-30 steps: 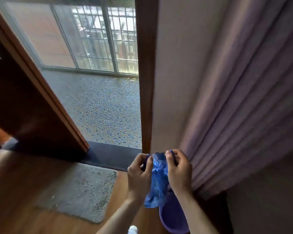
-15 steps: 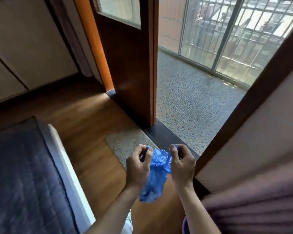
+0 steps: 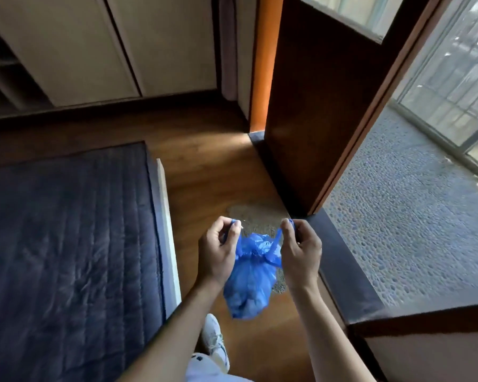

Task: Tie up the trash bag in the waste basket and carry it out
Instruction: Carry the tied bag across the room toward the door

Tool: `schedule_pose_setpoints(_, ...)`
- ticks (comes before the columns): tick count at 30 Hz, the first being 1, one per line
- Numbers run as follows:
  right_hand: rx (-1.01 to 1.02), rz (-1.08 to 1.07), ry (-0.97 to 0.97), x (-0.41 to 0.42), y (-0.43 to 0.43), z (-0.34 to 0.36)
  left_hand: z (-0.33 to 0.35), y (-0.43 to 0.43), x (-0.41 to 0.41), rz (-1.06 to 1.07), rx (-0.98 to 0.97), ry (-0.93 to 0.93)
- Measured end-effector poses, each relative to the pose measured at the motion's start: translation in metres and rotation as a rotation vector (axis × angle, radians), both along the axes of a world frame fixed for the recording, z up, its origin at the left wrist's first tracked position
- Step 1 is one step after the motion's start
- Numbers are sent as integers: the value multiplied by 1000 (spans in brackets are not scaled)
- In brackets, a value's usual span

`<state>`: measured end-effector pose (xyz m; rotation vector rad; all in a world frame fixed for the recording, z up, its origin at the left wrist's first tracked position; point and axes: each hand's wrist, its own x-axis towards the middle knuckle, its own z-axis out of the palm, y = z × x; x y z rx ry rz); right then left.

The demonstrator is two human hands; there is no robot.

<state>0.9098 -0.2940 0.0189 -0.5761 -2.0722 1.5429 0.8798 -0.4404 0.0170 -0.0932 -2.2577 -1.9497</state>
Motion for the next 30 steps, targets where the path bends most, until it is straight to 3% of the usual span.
schedule_pose_setpoints(19, -15, 207, -62, -240, -120, 13, -4, -123, -204, 196, 74, -73)
schedule_pose_setpoints(30, -70, 386, -31, -415, -131, 6, -5, -130, -363, 327, 54, -59)
